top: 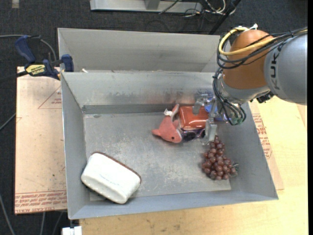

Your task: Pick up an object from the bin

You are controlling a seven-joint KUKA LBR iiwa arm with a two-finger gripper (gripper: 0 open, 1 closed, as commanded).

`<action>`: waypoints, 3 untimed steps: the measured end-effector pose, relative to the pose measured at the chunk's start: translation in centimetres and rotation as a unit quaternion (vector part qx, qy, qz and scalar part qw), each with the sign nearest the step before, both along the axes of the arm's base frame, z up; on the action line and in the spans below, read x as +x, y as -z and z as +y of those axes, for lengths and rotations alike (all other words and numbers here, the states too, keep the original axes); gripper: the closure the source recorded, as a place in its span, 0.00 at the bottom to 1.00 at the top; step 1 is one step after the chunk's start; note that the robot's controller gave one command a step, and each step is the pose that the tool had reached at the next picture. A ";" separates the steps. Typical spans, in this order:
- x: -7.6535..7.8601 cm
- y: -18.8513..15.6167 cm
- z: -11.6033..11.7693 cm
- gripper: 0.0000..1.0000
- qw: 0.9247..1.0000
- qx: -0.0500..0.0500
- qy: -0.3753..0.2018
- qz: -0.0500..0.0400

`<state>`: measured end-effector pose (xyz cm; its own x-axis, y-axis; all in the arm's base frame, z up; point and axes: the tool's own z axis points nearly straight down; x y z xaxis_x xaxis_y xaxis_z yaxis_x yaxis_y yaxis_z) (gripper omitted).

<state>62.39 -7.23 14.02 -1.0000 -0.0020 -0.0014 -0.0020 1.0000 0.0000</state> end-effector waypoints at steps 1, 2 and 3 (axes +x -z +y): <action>0.0 0.0 0.0 0.00 1.000 0.000 0.000 0.000; -1.6 5.9 5.5 1.00 0.999 0.001 -0.052 -0.001; -1.6 5.9 5.5 0.00 0.999 0.000 -0.052 -0.001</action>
Offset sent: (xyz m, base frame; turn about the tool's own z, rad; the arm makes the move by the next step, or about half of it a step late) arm -0.0161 0.0535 -0.0583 -0.1021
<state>60.82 -1.77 8.16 -0.9945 -0.1052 -0.0026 -0.1052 0.9945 0.0009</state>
